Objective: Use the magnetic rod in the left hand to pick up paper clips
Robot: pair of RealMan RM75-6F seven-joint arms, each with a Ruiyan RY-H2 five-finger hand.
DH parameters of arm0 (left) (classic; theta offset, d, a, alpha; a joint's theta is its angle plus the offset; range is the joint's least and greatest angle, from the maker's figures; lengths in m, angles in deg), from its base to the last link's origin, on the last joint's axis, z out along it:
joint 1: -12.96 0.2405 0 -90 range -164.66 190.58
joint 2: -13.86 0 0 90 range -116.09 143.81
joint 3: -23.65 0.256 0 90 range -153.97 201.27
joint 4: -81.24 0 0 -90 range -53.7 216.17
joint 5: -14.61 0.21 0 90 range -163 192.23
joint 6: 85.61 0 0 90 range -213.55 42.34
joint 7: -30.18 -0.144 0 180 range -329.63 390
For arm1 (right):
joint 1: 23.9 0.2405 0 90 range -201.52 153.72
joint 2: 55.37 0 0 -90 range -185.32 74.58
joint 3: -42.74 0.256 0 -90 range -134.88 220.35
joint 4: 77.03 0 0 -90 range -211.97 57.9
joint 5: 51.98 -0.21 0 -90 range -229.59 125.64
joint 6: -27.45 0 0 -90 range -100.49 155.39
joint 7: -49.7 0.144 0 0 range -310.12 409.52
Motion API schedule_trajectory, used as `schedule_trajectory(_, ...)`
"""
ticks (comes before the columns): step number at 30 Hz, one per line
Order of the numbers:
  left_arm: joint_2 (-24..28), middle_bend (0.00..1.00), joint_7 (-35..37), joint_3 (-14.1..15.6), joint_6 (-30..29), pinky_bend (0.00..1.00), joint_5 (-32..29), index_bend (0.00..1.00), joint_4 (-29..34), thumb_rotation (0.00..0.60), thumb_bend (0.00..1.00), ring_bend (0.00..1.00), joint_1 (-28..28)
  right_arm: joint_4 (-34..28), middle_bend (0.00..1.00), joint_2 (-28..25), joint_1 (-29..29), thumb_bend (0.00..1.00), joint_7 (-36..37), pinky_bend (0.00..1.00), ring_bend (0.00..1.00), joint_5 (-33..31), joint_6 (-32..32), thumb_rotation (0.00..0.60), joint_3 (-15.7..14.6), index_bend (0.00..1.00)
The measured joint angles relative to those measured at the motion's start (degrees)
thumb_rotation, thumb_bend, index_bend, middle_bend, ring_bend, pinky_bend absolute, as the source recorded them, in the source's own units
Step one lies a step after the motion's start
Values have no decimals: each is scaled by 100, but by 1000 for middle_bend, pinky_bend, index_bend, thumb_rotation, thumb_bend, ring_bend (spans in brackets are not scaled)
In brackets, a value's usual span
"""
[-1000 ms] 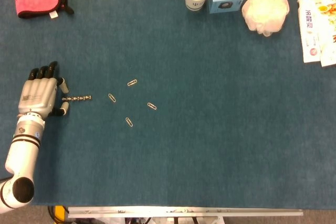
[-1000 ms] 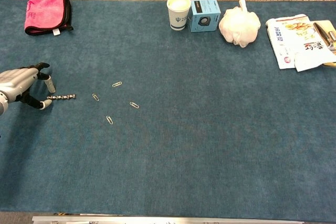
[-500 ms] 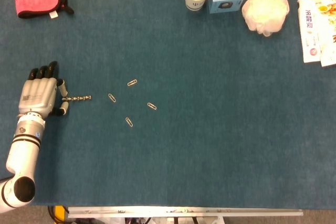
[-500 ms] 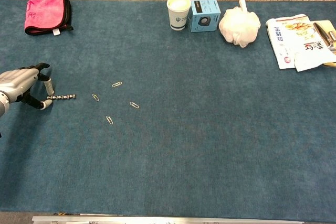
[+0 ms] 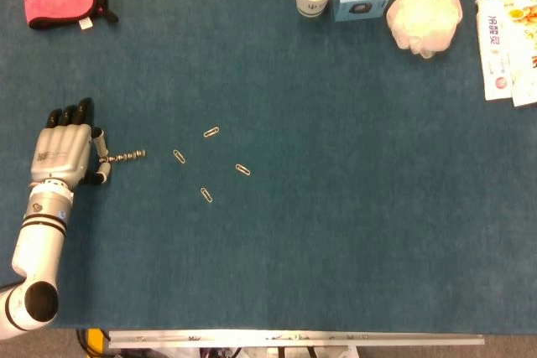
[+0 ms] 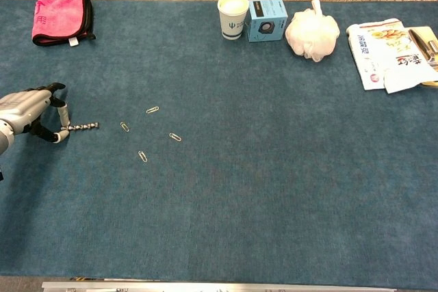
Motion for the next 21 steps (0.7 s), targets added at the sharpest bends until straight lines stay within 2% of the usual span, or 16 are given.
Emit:
schedule_trajectory(13, 24, 28, 18, -6, -66, 30, 75, 564, 69, 600, 328, 0, 26, 2, 157, -1, -2, 0, 4, 535, 241, 0, 0, 600, 0, 181)
schedule_trajectory(21, 241, 31, -152, 50, -370, 30, 301, 570, 549, 600, 328, 0, 72, -1, 157, -2, -5, 0, 4, 535, 241, 17, -12, 600, -4, 181)
